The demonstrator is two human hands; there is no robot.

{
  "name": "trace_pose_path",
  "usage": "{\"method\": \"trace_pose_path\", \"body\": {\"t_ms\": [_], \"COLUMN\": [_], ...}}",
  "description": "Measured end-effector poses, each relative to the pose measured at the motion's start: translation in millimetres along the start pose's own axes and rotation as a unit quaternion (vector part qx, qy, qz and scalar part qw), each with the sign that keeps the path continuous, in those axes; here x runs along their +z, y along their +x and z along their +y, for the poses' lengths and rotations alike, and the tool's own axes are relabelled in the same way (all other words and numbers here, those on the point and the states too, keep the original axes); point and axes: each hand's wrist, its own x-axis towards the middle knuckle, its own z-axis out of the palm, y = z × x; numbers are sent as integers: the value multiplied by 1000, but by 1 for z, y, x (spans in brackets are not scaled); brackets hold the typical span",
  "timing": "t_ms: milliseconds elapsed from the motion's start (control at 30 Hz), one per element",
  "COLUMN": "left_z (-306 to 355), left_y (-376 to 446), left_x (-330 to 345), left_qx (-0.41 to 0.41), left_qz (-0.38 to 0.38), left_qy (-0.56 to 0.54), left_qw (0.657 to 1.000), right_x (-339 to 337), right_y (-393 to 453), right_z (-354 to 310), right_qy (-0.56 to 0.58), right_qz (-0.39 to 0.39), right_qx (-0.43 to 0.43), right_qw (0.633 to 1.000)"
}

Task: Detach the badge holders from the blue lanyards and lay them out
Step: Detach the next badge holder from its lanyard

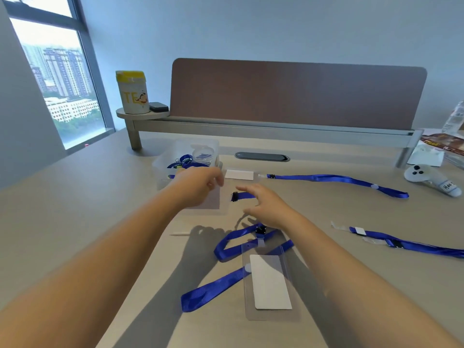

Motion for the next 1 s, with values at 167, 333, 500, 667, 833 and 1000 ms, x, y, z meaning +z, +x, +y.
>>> {"method": "trace_pose_path", "body": {"t_ms": [167,333,500,667,833,1000], "left_z": [6,-2,-6,6,18,22], "left_y": [-2,1,6,0,-9,-11], "left_x": [-8,-10,2,9,12,13], "left_qx": [25,-5,-69,-85,2,16], "left_qz": [11,36,55,163,176,102], "left_qy": [-10,-88,-212,-248,-207,-198], "left_qw": [1000,995,973,951,962,975], "right_x": [2,-7,-14,-23,-26,-30], "right_y": [4,3,5,6,6,8], "right_z": [-4,-9,-18,-25,-28,-28], "right_qy": [10,62,103,185,255,321], "right_qz": [9,36,62,78,74,65], "right_qx": [-5,-15,-22,13,36,57], "right_qw": [1000,997,992,980,964,943]}}
